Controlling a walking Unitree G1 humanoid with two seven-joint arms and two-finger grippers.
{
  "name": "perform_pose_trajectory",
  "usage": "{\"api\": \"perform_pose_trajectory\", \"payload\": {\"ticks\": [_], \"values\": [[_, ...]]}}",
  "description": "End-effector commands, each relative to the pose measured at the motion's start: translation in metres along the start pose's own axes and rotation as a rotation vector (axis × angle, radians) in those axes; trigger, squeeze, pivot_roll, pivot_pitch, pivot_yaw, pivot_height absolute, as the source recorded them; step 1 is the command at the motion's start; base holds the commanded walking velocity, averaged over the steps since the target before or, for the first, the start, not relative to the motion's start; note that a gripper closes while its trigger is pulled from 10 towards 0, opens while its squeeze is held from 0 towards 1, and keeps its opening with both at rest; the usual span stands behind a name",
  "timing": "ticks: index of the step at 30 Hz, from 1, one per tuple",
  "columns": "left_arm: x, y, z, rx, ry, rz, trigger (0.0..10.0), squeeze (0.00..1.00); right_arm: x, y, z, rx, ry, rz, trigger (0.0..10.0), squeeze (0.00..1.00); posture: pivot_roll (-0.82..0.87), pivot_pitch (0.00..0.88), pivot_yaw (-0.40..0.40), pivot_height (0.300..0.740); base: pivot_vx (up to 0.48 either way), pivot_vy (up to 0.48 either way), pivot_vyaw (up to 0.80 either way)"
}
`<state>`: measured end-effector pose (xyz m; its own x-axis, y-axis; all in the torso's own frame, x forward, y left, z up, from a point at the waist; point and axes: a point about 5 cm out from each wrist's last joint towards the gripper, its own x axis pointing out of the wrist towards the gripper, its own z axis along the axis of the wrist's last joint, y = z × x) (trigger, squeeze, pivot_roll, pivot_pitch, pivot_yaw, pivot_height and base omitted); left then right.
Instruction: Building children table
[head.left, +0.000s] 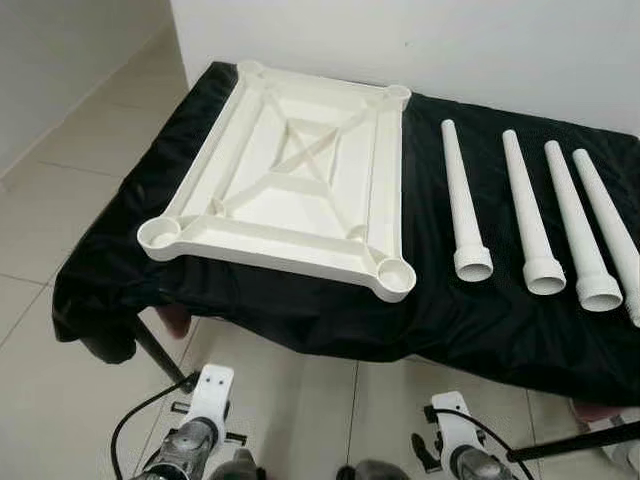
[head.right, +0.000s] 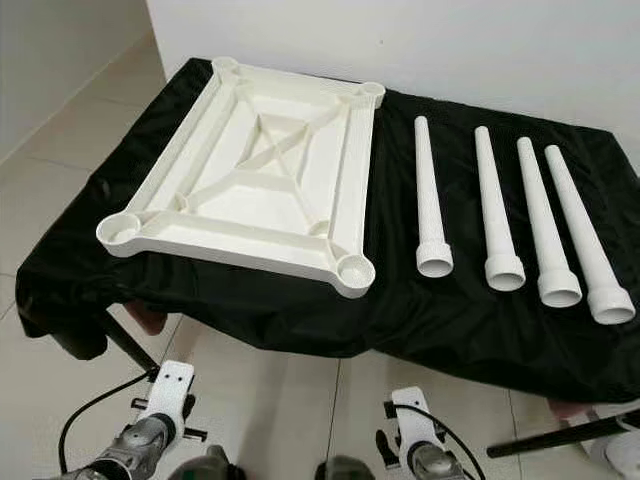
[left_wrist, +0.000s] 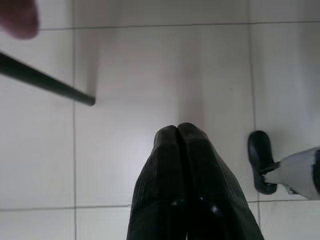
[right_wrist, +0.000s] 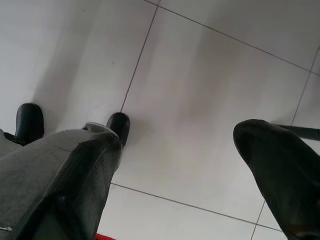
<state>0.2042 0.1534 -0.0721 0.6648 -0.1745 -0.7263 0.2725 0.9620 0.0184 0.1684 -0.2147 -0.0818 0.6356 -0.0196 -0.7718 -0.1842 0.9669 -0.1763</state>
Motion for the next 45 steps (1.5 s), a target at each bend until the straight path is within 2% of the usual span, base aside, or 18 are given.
{"api": "perform_pose_trajectory", "payload": {"ticks": [1,10,21,29,33,37,39,40,41,42,45], "values": [[0.000,-0.005,0.000,0.030,-0.003,-0.069,10.0,0.00,-0.001,-0.002,-0.004,-0.016,0.017,0.001,10.0,0.00,0.01,0.000,-0.032,0.740,0.000,0.000,0.00],[0.001,-0.012,0.007,0.109,-0.040,-0.132,10.0,0.00,-0.001,-0.004,-0.003,-0.017,0.005,-0.002,10.0,0.00,0.01,0.000,-0.030,0.740,0.000,0.000,0.00],[0.002,-0.017,0.012,0.083,-0.069,-0.144,10.0,0.00,-0.002,-0.002,-0.004,-0.018,0.006,0.002,10.0,0.00,0.01,0.000,-0.036,0.740,0.000,-0.226,0.00],[0.001,-0.023,0.016,0.160,-0.104,-0.245,10.0,0.00,-0.002,-0.009,0.000,-0.033,-0.016,0.001,10.0,0.00,0.01,0.000,-0.041,0.740,0.000,0.000,0.00],[0.000,-0.022,0.023,0.228,-0.143,-0.327,10.0,0.00,0.001,-0.009,0.013,-0.045,-0.066,0.068,10.0,0.00,0.00,0.006,-0.036,0.740,0.000,0.000,0.00],[-0.003,-0.021,0.025,0.257,-0.171,-0.389,10.0,0.00,0.001,-0.005,0.019,-0.075,-0.097,0.148,10.0,0.00,0.00,0.012,-0.033,0.740,0.000,0.000,0.00],[-0.003,-0.021,0.025,0.257,-0.171,-0.389,10.0,0.00,0.001,-0.005,0.019,-0.075,-0.097,0.148,10.0,0.00,0.00,0.012,-0.033,0.740,0.000,0.000,0.00],[-0.005,-0.020,0.027,0.269,-0.191,-0.430,10.0,0.00,0.001,-0.003,0.023,-0.079,-0.120,0.205,10.0,0.00,0.00,0.017,-0.028,0.740,0.000,0.000,0.00],[-0.005,-0.020,0.027,0.269,-0.191,-0.430,10.0,0.00,0.001,-0.003,0.023,-0.079,-0.120,0.205,10.0,0.00,0.00,0.017,-0.028,0.740,0.000,0.000,0.00],[-0.008,-0.019,0.029,0.293,-0.216,-0.490,10.0,0.00,-0.001,0.000,0.027,-0.091,-0.153,0.284,10.0,0.00,0.00,0.028,-0.025,0.740,0.000,0.000,0.00],[-0.010,-0.018,0.031,0.312,-0.233,-0.532,10.0,0.00,-0.002,0.001,0.030,-0.102,-0.176,0.339,10.0,0.00,0.00,0.029,-0.025,0.740,0.000,0.000,0.00]]}}
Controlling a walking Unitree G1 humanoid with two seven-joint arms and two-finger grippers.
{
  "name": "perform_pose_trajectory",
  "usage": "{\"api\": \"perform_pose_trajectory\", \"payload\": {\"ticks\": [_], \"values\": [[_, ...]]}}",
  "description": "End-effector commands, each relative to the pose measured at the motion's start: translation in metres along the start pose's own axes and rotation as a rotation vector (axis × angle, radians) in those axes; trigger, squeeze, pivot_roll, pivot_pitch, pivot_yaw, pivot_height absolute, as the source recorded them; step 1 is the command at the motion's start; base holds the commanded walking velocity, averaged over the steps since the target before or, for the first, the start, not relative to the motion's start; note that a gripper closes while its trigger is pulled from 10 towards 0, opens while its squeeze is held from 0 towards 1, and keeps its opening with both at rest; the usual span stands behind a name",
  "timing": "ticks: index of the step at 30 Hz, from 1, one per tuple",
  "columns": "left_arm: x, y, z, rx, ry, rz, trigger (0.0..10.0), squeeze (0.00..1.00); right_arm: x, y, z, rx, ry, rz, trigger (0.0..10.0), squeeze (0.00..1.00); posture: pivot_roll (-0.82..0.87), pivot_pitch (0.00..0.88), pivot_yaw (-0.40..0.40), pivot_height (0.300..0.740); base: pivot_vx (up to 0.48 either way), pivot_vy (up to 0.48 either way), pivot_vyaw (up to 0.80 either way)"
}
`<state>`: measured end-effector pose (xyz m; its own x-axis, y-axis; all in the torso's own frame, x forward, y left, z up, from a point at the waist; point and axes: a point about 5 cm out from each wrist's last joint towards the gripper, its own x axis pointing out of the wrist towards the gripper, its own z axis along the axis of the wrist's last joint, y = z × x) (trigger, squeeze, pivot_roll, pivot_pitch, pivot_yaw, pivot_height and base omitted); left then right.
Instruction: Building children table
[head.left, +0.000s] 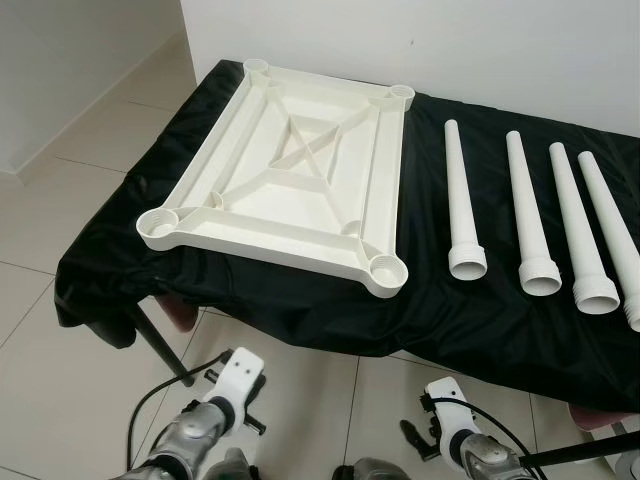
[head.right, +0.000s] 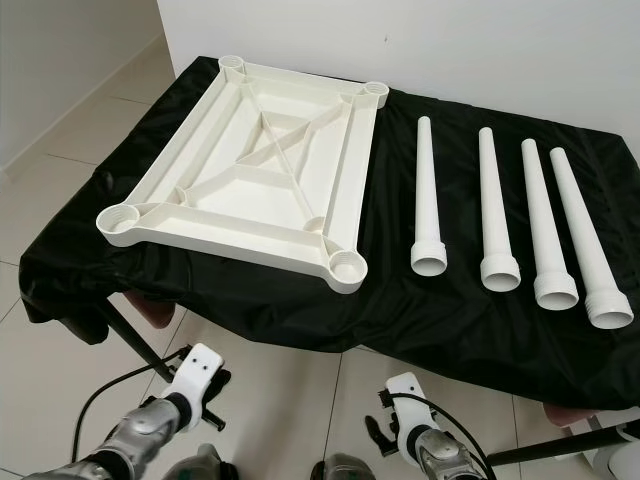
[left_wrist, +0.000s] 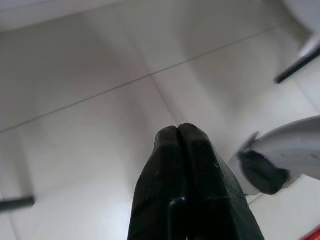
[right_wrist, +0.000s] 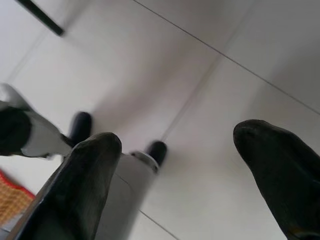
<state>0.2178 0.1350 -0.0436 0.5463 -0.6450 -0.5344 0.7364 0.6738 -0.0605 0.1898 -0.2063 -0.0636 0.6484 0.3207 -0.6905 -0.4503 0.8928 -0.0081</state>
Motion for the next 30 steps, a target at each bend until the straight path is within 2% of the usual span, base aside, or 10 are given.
{"api": "perform_pose_trajectory", "payload": {"ticks": [1,8,10,13,16,17,19,20,24,30], "values": [[-0.006,-0.004,0.009,0.079,-0.075,-0.177,10.0,0.00,-0.003,0.003,0.012,-0.018,-0.091,0.203,10.0,0.00,-0.01,0.040,-0.025,0.740,0.000,0.000,0.00],[-0.011,-0.001,0.025,0.135,-0.156,-0.245,10.0,0.00,-0.009,0.005,0.025,-0.024,-0.184,0.403,10.0,0.00,-0.01,0.045,-0.025,0.740,0.000,0.000,0.00],[-0.015,-0.002,0.043,0.148,-0.242,-0.303,10.0,0.00,-0.016,0.005,0.039,-0.009,-0.265,0.552,10.0,0.00,-0.01,0.049,-0.024,0.740,0.000,0.000,0.00],[-0.020,-0.005,0.058,0.163,-0.296,-0.370,10.0,0.00,-0.024,0.006,0.049,0.002,-0.320,0.683,10.0,0.00,-0.02,0.053,-0.024,0.740,0.000,0.000,0.00],[-0.022,-0.007,0.065,0.184,-0.315,-0.392,10.0,0.00,-0.029,0.007,0.052,-0.008,-0.332,0.740,10.0,0.00,-0.01,0.057,-0.023,0.740,0.000,0.000,0.00],[-0.029,-0.013,0.077,0.230,-0.343,-0.455,10.0,0.00,-0.041,0.007,0.061,-0.029,-0.351,0.863,10.0,0.00,-0.01,0.062,-0.024,0.740,0.000,0.000,0.00],[-0.029,-0.013,0.077,0.230,-0.343,-0.455,10.0,0.00,-0.041,0.007,0.061,-0.029,-0.351,0.863,10.0,0.00,-0.01,0.062,-0.024,0.740,0.000,0.000,0.00],[-0.036,-0.017,0.085,0.257,-0.355,-0.499,10.0,0.00,-0.051,0.007,0.066,-0.036,-0.353,0.949,10.0,0.00,-0.01,0.063,-0.024,0.740,0.000,0.000,0.00],[-0.050,-0.020,0.096,0.289,-0.352,-0.557,10.0,0.00,-0.067,0.005,0.078,-0.070,-0.359,1.043,10.0,0.00,-0.01,0.066,-0.018,0.740,0.000,0.000,0.00],[-0.059,-0.021,0.101,0.309,-0.332,-0.589,10.0,0.00,-0.076,0.003,0.091,-0.083,-0.380,1.079,10.0,0.00,0.00,0.066,-0.016,0.740,0.000,0.000,0.00]]}}
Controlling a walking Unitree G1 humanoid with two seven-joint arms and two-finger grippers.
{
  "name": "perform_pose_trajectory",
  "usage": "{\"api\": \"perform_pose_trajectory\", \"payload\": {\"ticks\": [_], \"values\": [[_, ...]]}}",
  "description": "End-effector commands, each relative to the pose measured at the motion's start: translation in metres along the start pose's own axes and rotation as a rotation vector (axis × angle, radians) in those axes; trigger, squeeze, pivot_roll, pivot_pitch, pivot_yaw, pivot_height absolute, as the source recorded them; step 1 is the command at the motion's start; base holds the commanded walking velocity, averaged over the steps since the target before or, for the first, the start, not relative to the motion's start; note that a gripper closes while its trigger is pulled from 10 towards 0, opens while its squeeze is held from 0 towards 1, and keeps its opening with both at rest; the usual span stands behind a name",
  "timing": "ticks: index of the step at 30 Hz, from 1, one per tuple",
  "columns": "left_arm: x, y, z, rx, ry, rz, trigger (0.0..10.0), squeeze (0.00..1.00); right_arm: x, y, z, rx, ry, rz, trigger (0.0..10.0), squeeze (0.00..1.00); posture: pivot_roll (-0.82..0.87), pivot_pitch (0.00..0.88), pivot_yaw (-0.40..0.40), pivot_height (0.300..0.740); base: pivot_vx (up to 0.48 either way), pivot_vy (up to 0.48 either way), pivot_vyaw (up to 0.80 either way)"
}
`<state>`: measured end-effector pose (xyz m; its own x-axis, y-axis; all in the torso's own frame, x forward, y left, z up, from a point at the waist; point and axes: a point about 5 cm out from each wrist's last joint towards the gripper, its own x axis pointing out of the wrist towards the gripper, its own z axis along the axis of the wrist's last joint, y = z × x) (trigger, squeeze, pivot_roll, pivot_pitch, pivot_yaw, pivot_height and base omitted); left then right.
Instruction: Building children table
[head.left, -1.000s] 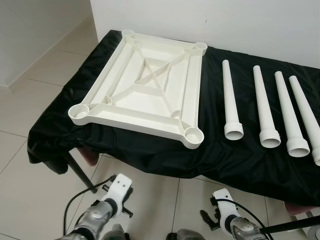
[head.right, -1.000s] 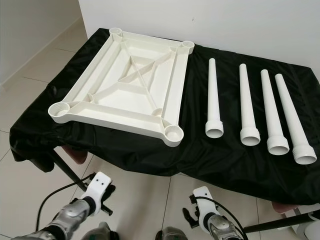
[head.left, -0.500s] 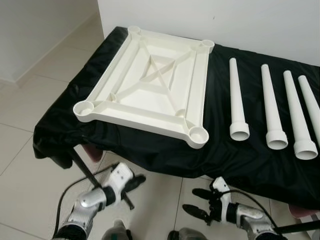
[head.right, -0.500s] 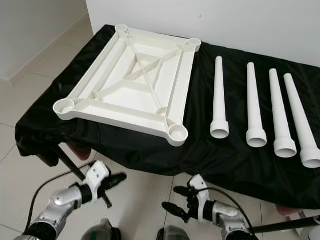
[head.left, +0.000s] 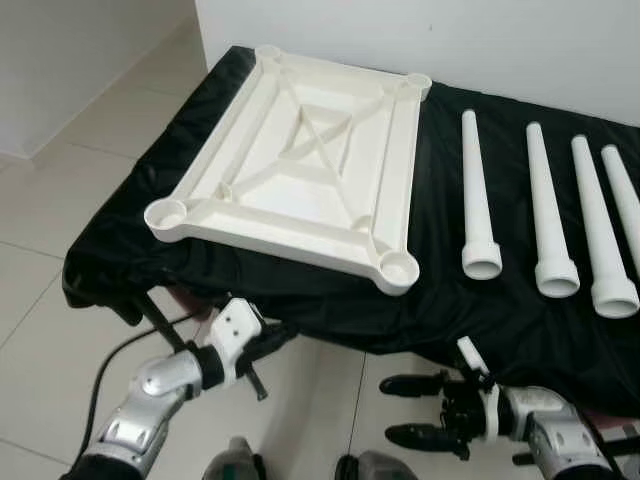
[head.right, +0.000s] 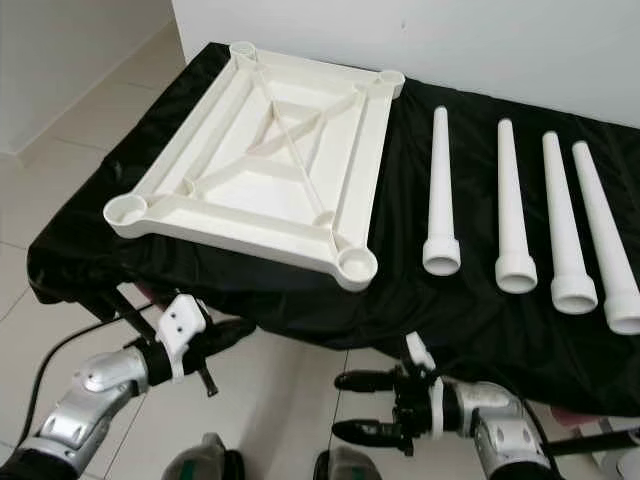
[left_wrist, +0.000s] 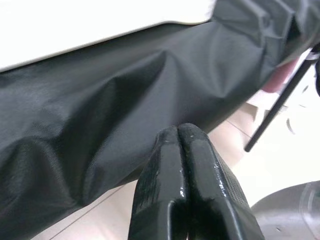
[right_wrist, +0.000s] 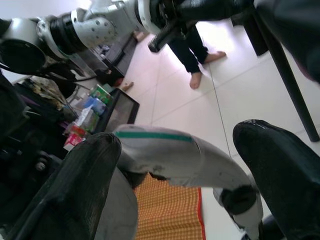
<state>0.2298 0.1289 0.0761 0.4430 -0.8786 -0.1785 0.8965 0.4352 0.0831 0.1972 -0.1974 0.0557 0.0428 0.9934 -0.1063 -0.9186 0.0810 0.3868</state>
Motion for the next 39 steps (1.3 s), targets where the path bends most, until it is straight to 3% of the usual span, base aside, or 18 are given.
{"api": "perform_pose_trajectory", "payload": {"ticks": [1,3,7,9,12,17,20,22,24,26,29,38,39], "values": [[-0.008,-0.022,0.003,-0.013,0.009,-0.387,10.0,0.00,-0.002,0.001,0.009,0.005,-0.034,0.007,10.0,0.00,0.00,0.059,-0.017,0.740,0.000,0.000,0.00],[-0.017,-0.022,0.015,-0.022,0.005,-0.388,10.0,0.00,-0.002,0.000,0.031,-0.011,-0.111,0.002,10.0,0.00,0.00,0.053,-0.016,0.740,0.000,0.000,0.00],[-0.020,-0.019,0.025,-0.029,-0.009,-0.366,10.0,0.00,-0.002,-0.002,0.043,-0.024,-0.158,-0.006,10.0,0.00,0.01,0.051,-0.018,0.740,0.000,0.000,0.00],[-0.016,-0.002,0.043,-0.034,-0.069,-0.273,10.0,0.00,-0.003,-0.009,0.063,-0.061,-0.239,-0.039,10.0,0.00,0.02,0.018,-0.031,0.740,0.000,0.000,0.00],[-0.010,0.009,0.053,-0.001,-0.112,-0.186,10.0,0.00,-0.002,-0.017,0.077,-0.093,-0.289,-0.078,10.0,0.00,0.03,0.009,-0.035,0.740,0.000,0.000,0.00],[-0.001,0.015,0.061,-0.005,-0.157,-0.113,10.0,0.00,0.004,-0.026,0.094,-0.133,-0.373,-0.136,10.0,0.00,0.03,0.000,-0.037,0.740,0.000,0.000,0.00],[0.004,0.024,0.070,-0.020,-0.194,-0.048,10.0,0.00,0.010,-0.032,0.108,-0.158,-0.454,-0.190,10.0,0.00,0.03,0.000,-0.033,0.740,0.000,0.000,0.00],[0.008,0.039,0.081,-0.038,-0.232,0.038,10.0,0.00,0.016,-0.036,0.119,-0.185,-0.527,-0.267,10.0,0.00,0.03,0.000,-0.030,0.740,0.000,0.000,0.00],[0.008,0.039,0.081,-0.038,-0.232,0.038,10.0,0.00,0.016,-0.036,0.119,-0.185,-0.527,-0.267,10.0,0.00,0.03,0.000,-0.030,0.740,0.000,0.000,0.00],[0.010,0.048,0.087,-0.054,-0.260,0.084,10.0,0.00,0.019,-0.040,0.126,-0.194,-0.573,-0.335,10.0,0.00,0.04,0.000,-0.029,0.740,0.000,0.000,0.00],[0.021,0.077,0.103,-0.088,-0.322,0.266,10.0,0.00,0.024,-0.051,0.148,-0.179,-0.727,-0.514,10.0,0.00,0.04,0.004,-0.040,0.740,0.000,0.000,0.00],[0.027,0.095,0.114,-0.119,-0.357,0.373,10.0,0.00,0.027,-0.056,0.162,-0.167,-0.788,-0.600,10.0,0.00,0.03,0.005,-0.040,0.740,0.000,0.000,0.00],[0.027,0.104,0.119,-0.136,-0.364,0.417,10.0,0.00,0.027,-0.059,0.171,-0.161,-0.805,-0.634,10.0,0.00,0.03,0.008,-0.041,0.740,0.000,0.000,0.00]]}}
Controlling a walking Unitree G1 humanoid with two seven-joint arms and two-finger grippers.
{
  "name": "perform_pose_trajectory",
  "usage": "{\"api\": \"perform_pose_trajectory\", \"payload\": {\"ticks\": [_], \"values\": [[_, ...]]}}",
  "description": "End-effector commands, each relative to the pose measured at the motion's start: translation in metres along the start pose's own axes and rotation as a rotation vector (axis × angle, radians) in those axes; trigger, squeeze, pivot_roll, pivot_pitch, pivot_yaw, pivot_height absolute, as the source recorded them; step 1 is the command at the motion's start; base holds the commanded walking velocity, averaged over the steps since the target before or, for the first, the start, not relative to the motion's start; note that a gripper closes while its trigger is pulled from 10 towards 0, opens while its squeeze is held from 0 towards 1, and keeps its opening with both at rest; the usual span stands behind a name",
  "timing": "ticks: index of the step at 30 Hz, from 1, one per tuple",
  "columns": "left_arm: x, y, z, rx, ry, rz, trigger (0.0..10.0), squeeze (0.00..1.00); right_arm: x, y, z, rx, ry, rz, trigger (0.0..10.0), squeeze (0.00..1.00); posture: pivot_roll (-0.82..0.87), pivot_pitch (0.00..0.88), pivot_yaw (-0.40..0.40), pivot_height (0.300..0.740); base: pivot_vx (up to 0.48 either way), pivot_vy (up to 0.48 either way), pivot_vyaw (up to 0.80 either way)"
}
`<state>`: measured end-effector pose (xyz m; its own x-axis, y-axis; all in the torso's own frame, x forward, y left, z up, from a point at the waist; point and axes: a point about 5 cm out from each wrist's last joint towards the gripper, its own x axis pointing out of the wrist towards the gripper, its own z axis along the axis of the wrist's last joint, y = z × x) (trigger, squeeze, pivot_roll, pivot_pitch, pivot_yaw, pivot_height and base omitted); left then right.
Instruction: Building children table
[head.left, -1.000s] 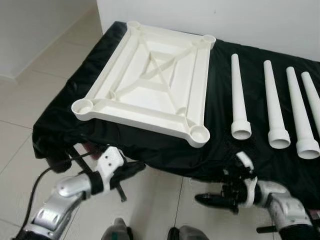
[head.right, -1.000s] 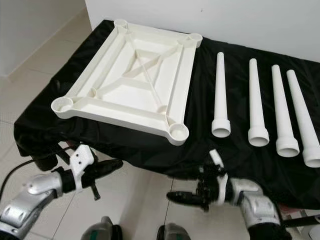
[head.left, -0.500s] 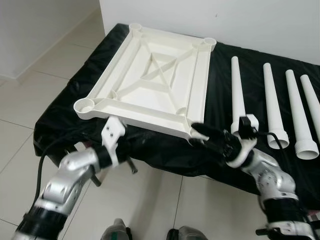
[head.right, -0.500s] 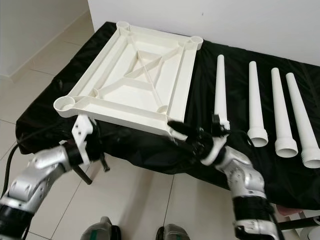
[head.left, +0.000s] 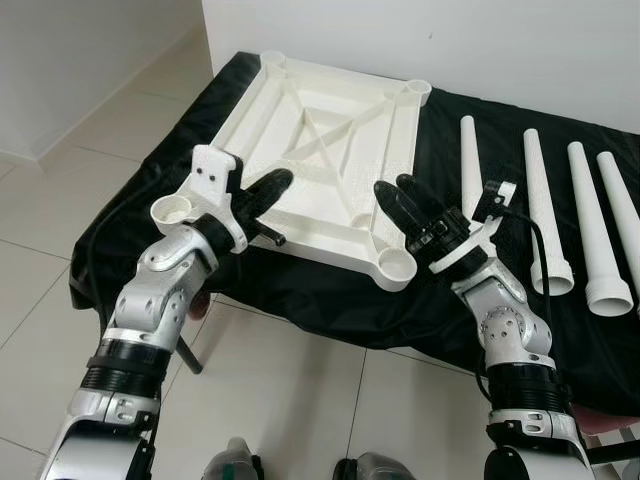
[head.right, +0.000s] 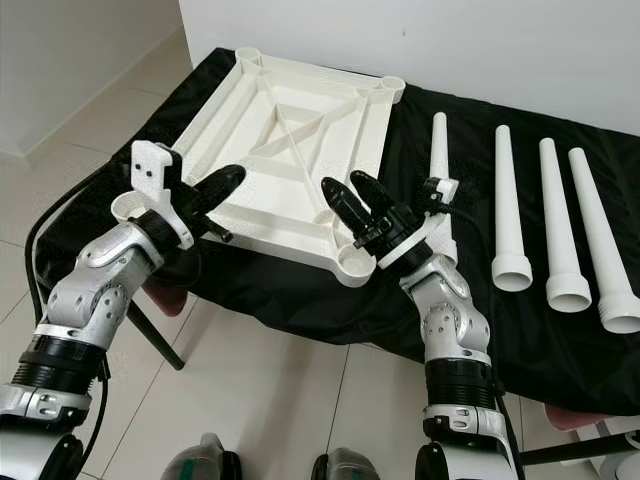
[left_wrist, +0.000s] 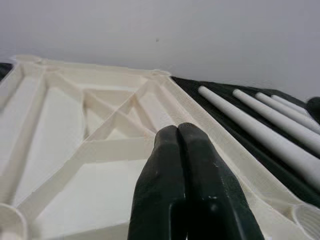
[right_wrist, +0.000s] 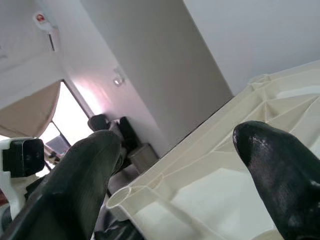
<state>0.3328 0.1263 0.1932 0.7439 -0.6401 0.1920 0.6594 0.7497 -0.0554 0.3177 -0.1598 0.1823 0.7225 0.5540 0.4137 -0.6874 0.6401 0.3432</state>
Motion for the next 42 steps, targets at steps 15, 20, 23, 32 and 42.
{"api": "perform_pose_trajectory", "payload": {"ticks": [15,20,23,32,42], "values": [[0.025,0.022,0.000,0.026,0.084,0.314,10.0,0.00,0.018,-0.017,0.024,-0.292,-0.041,-0.386,10.0,0.00,0.00,0.003,-0.016,0.740,0.000,0.000,0.00],[0.015,0.020,-0.002,-0.016,0.012,0.445,10.0,0.00,0.010,-0.010,0.017,-0.442,-0.029,-0.462,10.0,0.00,0.01,0.000,-0.003,0.740,0.000,0.000,0.00],[0.004,0.018,-0.002,-0.001,-0.042,0.500,10.0,0.00,-0.001,-0.008,0.010,-0.476,-0.029,-0.502,10.0,0.00,0.01,0.000,0.014,0.740,0.000,0.000,0.00],[-0.012,0.011,-0.009,0.090,-0.026,0.418,10.0,0.00,-0.013,-0.005,0.005,-0.479,-0.040,-0.541,10.0,0.00,0.03,0.000,0.008,0.740,0.000,0.000,0.00],[-0.021,-0.001,-0.021,0.146,-0.048,0.451,10.0,0.00,-0.006,0.003,0.013,-0.578,-0.079,-0.538,10.0,0.00,0.00,0.000,-0.048,0.740,0.000,0.000,0.00]]}}
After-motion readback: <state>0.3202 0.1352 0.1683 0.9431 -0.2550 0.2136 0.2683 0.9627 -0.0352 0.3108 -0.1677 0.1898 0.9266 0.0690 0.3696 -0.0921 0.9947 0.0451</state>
